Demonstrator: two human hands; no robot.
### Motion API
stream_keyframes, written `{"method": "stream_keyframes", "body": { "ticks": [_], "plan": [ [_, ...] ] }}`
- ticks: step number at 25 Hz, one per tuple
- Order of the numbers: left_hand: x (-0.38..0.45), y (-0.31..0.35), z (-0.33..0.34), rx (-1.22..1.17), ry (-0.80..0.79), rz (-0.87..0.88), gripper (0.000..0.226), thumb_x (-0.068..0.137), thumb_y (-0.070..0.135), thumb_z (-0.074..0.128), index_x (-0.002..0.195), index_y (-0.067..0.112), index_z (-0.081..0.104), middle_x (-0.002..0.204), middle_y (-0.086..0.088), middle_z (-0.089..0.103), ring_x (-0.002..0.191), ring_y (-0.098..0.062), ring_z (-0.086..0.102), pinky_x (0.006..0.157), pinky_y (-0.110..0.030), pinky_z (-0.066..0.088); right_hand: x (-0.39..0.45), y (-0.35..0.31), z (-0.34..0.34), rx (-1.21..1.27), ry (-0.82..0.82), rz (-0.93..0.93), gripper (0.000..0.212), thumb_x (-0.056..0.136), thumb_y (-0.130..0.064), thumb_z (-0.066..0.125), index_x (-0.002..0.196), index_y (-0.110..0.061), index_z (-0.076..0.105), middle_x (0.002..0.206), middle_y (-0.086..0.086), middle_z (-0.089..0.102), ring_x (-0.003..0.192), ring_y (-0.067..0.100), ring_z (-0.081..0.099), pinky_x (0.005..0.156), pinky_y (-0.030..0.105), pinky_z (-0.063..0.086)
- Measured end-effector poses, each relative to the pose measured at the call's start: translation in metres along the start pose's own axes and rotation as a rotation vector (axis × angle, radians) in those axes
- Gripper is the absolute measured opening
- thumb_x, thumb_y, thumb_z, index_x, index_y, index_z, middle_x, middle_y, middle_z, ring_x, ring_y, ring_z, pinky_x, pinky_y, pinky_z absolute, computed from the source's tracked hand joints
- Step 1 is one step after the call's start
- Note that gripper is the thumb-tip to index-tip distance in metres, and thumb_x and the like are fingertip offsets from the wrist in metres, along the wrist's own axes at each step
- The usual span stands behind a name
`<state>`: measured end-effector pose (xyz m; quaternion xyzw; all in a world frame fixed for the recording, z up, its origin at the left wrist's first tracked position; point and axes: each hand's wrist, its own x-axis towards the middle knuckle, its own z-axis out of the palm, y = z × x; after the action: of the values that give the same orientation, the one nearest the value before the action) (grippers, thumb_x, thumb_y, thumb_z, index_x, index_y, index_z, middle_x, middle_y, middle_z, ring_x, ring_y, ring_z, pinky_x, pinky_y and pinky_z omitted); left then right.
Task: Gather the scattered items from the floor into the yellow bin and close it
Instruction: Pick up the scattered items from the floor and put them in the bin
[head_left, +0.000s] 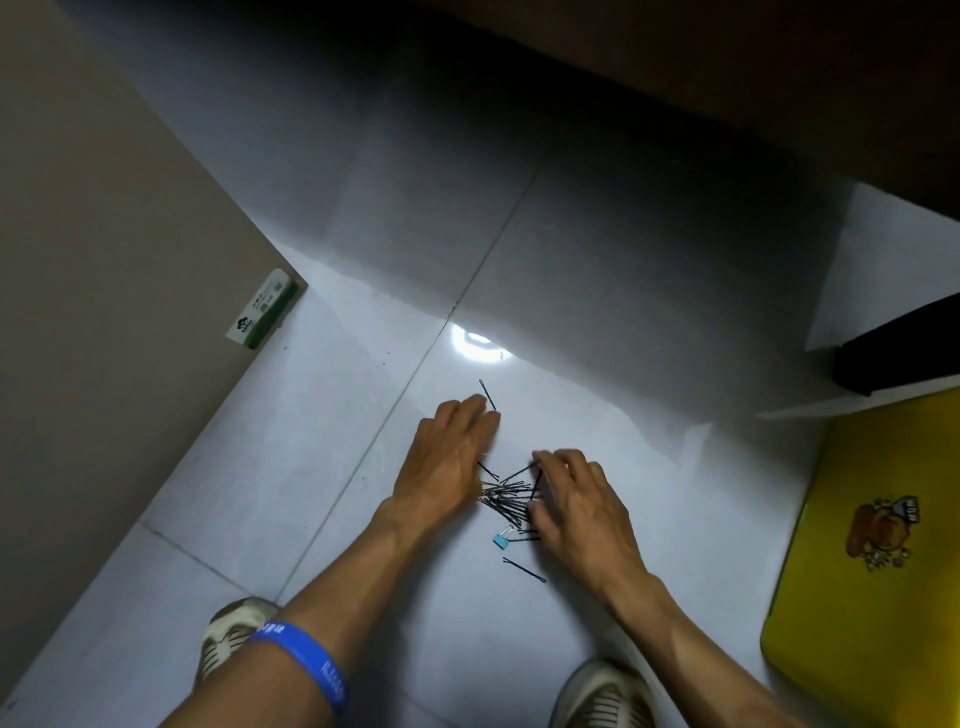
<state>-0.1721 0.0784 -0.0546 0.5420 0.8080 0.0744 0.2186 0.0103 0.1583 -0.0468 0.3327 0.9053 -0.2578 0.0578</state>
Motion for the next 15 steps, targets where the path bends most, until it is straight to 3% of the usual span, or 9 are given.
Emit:
{"method": "stream_keyframes", "body": {
  "ticks": [2,6,8,11,13,15],
  "plan": [
    [0.004,-0.006,-0.004,0.002,-0.029,-0.038,0.061,0.077,-0.003,0.053,0.135,0.015,0.047,0.144,-0.004,0.040,0.130,-0.027,0.035,0.096,-0.038,0.039,0.010,-0.001,-0.001,-0.048,-0.130,-0.040,0.060,0.086,-0.045,0.057,0.140,-0.023,0.043,0.130,-0.003,0.044,0.107,0.025,0.047,0.090,0.034,0.044],
    [0.000,0.006,0.000,0.043,-0.043,0.013,0.016,0.086,0.003,0.050,0.096,0.012,0.057,0.099,-0.005,0.052,0.096,-0.026,0.048,0.068,-0.030,0.032,0.003,-0.011,0.006,-0.153,-0.266,-0.136,0.082,0.074,-0.063,0.053,0.143,-0.021,0.038,0.133,-0.001,0.040,0.108,0.025,0.044,0.093,0.035,0.040],
    [-0.010,0.004,0.005,0.012,-0.053,0.046,0.013,0.094,0.014,0.049,0.091,0.013,0.061,0.093,-0.002,0.054,0.090,-0.023,0.049,0.065,-0.028,0.031,-0.009,-0.014,0.011,-0.208,-0.291,-0.144,0.084,0.077,-0.060,0.056,0.146,-0.018,0.035,0.138,0.001,0.039,0.110,0.027,0.044,0.094,0.037,0.041],
    [-0.021,-0.004,0.002,-0.121,-0.110,0.050,0.020,0.092,0.030,0.052,0.102,0.019,0.065,0.102,0.003,0.055,0.095,-0.017,0.049,0.068,-0.026,0.036,-0.014,-0.020,0.017,-0.208,-0.186,-0.134,0.061,0.085,-0.043,0.062,0.137,-0.014,0.049,0.128,0.005,0.052,0.101,0.029,0.051,0.085,0.037,0.046],
    [-0.032,-0.006,-0.001,-0.153,-0.207,0.097,0.032,0.086,0.040,0.059,0.111,0.021,0.062,0.109,0.006,0.050,0.099,-0.015,0.045,0.073,-0.029,0.044,-0.014,-0.025,0.017,-0.167,-0.067,-0.141,0.039,0.085,-0.031,0.069,0.120,-0.013,0.063,0.111,0.005,0.061,0.087,0.027,0.056,0.072,0.035,0.049],
    [-0.043,-0.001,0.002,-0.084,-0.237,0.123,0.033,0.087,0.035,0.062,0.116,0.020,0.060,0.112,0.004,0.048,0.102,-0.017,0.044,0.076,-0.035,0.047,-0.014,-0.028,0.015,-0.196,0.017,-0.175,0.026,0.074,-0.018,0.080,0.098,-0.012,0.071,0.091,0.004,0.064,0.071,0.024,0.058,0.058,0.030,0.047]
  ]
}}
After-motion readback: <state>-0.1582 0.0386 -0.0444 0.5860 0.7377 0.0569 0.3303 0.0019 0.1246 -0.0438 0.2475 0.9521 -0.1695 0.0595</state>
